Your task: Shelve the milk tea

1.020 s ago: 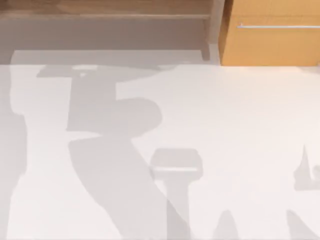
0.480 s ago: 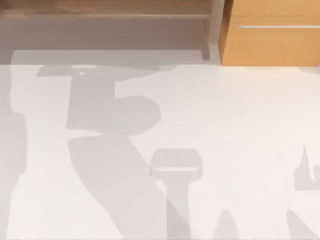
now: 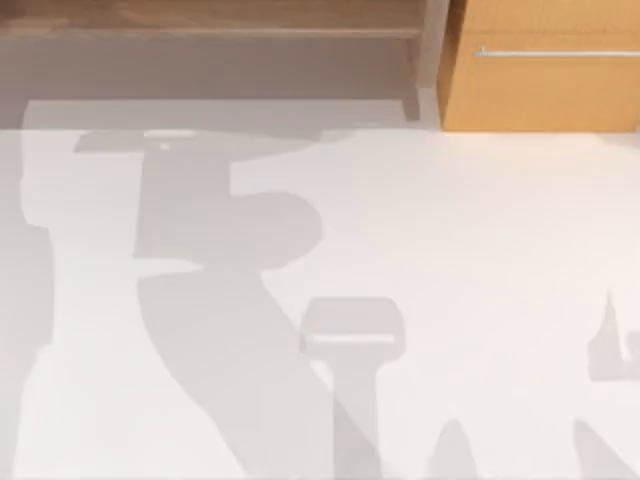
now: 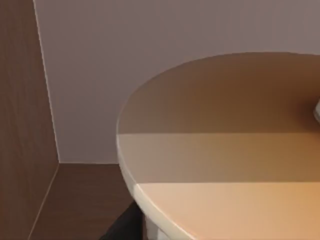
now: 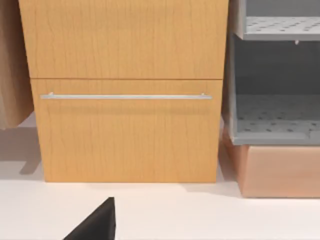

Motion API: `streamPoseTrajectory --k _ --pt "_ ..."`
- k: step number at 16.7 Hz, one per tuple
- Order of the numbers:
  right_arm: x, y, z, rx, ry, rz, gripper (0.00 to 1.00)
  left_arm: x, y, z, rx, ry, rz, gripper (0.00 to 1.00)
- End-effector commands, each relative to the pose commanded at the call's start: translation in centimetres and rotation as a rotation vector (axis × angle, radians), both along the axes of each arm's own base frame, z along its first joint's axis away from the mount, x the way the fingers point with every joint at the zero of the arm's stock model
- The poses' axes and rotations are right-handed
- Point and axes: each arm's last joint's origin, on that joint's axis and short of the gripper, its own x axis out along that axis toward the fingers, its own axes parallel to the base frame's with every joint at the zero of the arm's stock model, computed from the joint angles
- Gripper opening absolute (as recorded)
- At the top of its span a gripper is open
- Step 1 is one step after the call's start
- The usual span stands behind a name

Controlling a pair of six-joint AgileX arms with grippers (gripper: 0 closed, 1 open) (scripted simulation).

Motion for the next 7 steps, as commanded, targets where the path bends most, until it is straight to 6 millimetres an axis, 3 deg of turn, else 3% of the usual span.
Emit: streamPoseTrajectory --k 2,7 --pt "0.00 0.00 0.00 0.000 0.000 0.000 1.00 0.00 0.00 0.00 0.000 0.000 0.000 1.00" --pt "0.00 0.00 0.00 0.000 0.000 0.000 1.00 0.00 0.00 0.00 0.000 0.000 0.000 1.00"
